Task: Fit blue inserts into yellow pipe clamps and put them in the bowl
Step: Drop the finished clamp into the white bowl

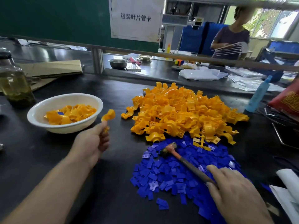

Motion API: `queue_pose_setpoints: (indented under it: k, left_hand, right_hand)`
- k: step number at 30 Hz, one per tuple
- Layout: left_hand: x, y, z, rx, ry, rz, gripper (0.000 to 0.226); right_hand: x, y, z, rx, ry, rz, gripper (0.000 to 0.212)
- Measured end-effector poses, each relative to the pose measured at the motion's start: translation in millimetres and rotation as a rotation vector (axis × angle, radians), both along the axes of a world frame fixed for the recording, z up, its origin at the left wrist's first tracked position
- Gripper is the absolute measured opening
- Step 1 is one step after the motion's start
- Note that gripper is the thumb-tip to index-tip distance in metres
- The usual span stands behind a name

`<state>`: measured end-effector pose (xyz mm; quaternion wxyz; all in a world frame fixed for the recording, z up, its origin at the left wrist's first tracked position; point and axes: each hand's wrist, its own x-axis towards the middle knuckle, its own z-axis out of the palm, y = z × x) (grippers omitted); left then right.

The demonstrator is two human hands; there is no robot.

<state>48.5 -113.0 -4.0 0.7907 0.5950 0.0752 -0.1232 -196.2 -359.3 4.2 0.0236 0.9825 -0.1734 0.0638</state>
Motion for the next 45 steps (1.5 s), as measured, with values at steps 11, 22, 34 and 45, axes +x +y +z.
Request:
queue_pose_setpoints:
  k: [11, 22, 34, 45]
  left_hand:
    - [28.1, -1.4, 27.3, -0.093, 0.034, -0.010, 0.024]
    - [-39.0, -55.4, -31.6, 0.327, -0.214, -0.165, 0.014]
    - [-41.5, -53.4, -34.5, 0.559, -0.387, -0.300, 0.009]
    - [-63.2, -58.7, -23.8, 0.498, -0.643, -0.425, 0.032]
  right_hand:
    - [42.1, 26.4, 18.7, 0.183, -0.127, 0.189, 0.037]
    - [178.8, 8.7, 4.4, 0.017, -0.118, 0.013, 0.065]
    - [165.2, -17.0, -10.7, 0.029, -0.232, 0.119, 0.043]
    - [106.5, 4.5, 4.5, 0.778, -0.511, 0.013, 0.035]
